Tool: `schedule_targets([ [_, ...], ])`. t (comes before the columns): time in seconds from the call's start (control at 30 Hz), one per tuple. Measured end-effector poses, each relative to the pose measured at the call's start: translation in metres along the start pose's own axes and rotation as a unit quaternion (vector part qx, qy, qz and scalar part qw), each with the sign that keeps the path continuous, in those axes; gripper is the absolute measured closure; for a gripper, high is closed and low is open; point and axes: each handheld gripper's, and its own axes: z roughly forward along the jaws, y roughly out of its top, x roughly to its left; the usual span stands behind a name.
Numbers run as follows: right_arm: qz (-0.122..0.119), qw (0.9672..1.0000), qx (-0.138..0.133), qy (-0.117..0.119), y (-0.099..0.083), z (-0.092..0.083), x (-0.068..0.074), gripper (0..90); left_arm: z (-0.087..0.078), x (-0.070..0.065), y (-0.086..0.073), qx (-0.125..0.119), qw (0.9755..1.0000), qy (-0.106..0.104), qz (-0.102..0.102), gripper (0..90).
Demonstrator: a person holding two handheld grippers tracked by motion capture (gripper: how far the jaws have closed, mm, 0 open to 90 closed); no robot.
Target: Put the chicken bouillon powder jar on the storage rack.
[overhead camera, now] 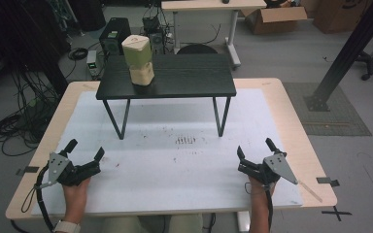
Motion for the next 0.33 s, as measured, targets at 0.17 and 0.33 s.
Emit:
schedule_targets([
  [0.17,-0.002,1.0000,0.000,0.000,0.0000,0.0000,0.0001,0.0,-0.0010,0.0010,-0.0004,-0.006,0.9998,0.014,-0.010,0.2],
  [0.33,-0.002,1.0000,0.000,0.001,0.0000,-0.0001,0.0003,0.0,0.0009,0.0001,0.0000,0.005,0.9999,0.014,-0.004,0.2],
])
